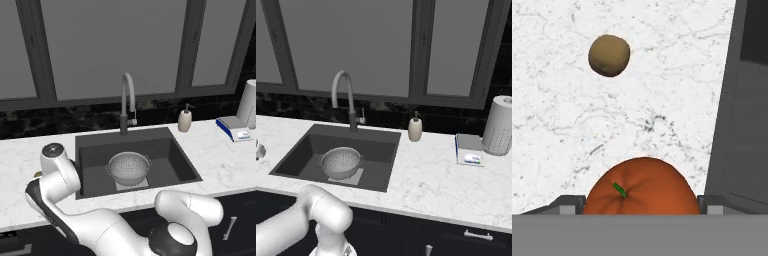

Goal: Put the colander in the sink, put the orange, kiwi in the colander, and turn on the sink faucet and pour water over the colander.

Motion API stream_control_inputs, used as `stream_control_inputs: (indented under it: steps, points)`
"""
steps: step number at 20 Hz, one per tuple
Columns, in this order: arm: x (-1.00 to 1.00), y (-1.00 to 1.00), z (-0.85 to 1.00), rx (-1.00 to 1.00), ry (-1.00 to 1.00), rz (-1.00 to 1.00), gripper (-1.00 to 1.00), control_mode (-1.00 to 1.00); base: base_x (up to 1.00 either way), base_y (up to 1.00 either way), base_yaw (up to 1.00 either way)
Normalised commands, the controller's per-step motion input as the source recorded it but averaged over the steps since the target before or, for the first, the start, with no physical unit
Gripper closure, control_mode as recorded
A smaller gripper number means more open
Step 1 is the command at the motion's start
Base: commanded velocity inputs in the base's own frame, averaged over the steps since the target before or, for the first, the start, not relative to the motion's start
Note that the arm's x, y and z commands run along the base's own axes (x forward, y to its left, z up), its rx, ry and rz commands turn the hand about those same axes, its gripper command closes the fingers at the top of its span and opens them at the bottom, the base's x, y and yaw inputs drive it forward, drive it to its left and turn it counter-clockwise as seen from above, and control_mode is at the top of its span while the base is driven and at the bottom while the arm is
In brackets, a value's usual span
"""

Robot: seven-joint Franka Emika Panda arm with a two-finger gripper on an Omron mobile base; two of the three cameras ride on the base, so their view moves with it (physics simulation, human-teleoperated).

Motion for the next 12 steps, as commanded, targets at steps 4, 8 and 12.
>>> stream_control_inputs:
  steps: [4, 8, 12]
  points:
    - [0.09, -1.00, 0.13, 0.00, 0.00, -0.18, 1.00, -1.00, 0.00, 0.00, 0.00]
    - [0.19, -1.00, 0.09, 0.00, 0.00, -0.19, 1.00, -1.00, 0.00, 0.00, 0.00]
    - [0.41, -0.99, 0.02, 0.00, 0.00, -0.23, 1.00, -1.00, 0.00, 0.00, 0.00]
